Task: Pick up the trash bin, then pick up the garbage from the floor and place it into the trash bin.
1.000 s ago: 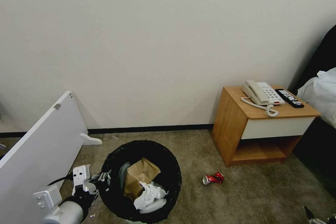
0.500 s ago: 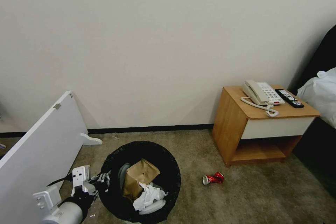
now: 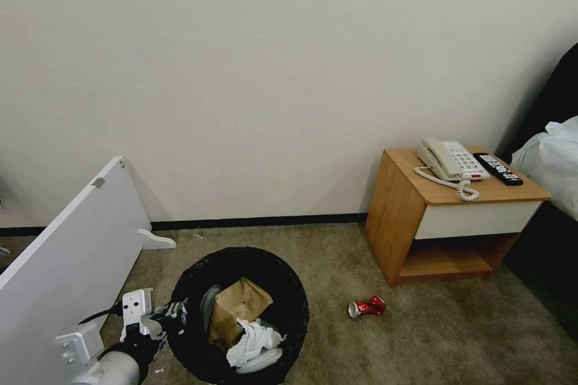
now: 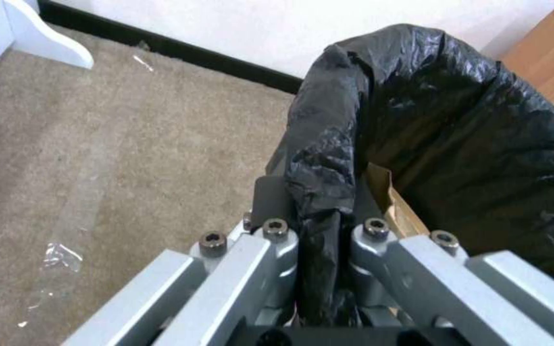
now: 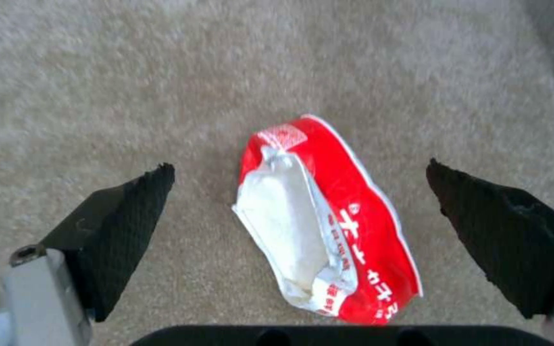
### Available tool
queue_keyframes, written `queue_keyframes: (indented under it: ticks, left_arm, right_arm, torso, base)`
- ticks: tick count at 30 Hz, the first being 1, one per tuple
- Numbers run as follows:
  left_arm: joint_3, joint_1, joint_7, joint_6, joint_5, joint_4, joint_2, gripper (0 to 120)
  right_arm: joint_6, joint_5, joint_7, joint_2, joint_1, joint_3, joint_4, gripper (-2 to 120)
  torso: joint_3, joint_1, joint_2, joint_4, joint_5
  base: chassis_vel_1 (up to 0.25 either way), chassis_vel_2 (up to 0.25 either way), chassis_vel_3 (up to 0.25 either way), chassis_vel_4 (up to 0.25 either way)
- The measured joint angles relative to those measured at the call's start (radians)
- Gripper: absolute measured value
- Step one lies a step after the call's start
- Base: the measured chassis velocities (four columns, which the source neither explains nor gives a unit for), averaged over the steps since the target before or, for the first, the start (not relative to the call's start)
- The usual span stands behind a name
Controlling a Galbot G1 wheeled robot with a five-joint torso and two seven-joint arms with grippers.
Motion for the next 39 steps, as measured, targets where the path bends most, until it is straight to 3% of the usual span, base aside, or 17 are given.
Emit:
queue_keyframes:
  ticks: [25,28,31,33,39]
  left_arm:
    - [-0.024,0.014,-0.003,0.002,-0.002,0.0,0.007,4]
    - [-0.024,0.011,-0.004,0.002,-0.002,0.0,0.006,4]
    - [-0.024,0.011,-0.004,0.002,-0.002,0.0,0.007,4]
    - [-0.023,0.009,-0.004,0.003,-0.003,0.0,0.008,4]
    - [-0.023,0.009,-0.004,0.003,-0.005,0.0,0.01,4]
  right_arm:
    - [-0.011,-0.079,-0.039,0.038,0.355,-0.195,-0.384,99]
    - [-0.018,-0.093,-0.028,0.039,0.383,-0.197,-0.419,82]
    - [-0.02,-0.097,-0.024,0.039,0.386,-0.194,-0.425,79]
    - [-0.029,-0.104,-0.012,0.037,0.386,-0.185,-0.433,65]
    - [-0.037,-0.112,-0.01,0.036,0.375,-0.176,-0.429,48]
  torso:
    - [0.0,0.0,0.0,0.0001,0.0]
    - [0.0,0.0,0.0,0.0002,-0.0002]
    - [0.0,0.0,0.0,0.0005,-0.0003]
    - [0.0,0.0,0.0,0.0004,-0.0003]
    - [0.0,0.0,0.0,-0.0001,0.0]
  base:
    - [0.0,0.0,0.0,0.0]
    - [0.0,0.0,0.0,0.0]
    - [0.0,0.0,0.0,0.0]
    - [0.0,0.0,0.0,0.0]
    - [0.0,0.0,0.0,0.0]
